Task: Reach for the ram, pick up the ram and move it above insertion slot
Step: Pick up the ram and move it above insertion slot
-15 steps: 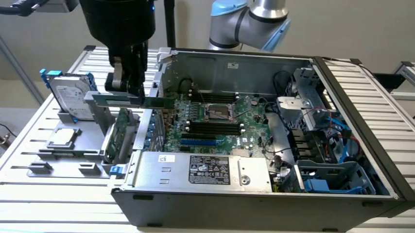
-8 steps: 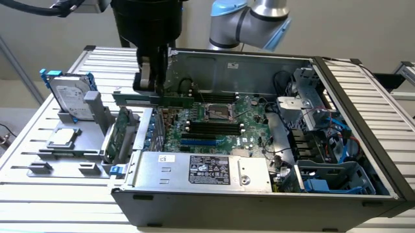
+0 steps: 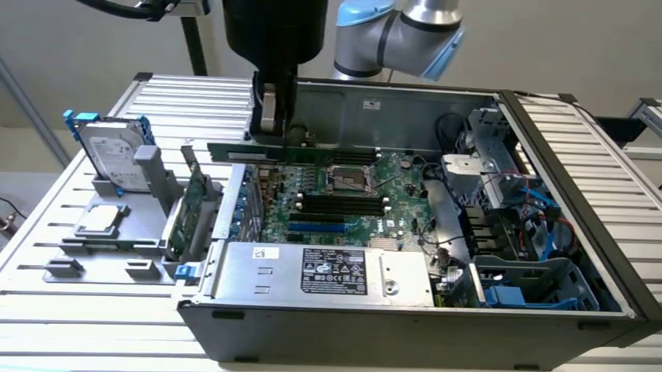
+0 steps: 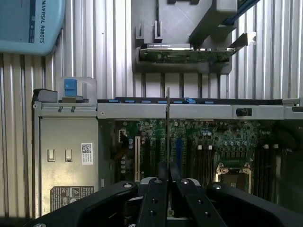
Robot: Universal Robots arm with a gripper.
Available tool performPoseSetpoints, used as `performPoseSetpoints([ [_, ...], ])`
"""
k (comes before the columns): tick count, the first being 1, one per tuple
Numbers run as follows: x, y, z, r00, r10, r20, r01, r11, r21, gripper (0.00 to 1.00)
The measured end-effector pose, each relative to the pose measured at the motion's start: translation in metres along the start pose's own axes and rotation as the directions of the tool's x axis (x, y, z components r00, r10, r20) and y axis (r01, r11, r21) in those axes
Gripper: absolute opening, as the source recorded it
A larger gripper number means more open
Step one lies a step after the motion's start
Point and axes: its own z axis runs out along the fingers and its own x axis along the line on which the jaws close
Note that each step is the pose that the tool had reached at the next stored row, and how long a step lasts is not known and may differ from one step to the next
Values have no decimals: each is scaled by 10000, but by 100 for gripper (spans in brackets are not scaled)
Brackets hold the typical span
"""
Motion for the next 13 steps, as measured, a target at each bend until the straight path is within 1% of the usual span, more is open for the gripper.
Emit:
performPoseSetpoints([
  [13,-279,-338,1,10000,0,-1,0,10000,0,13],
])
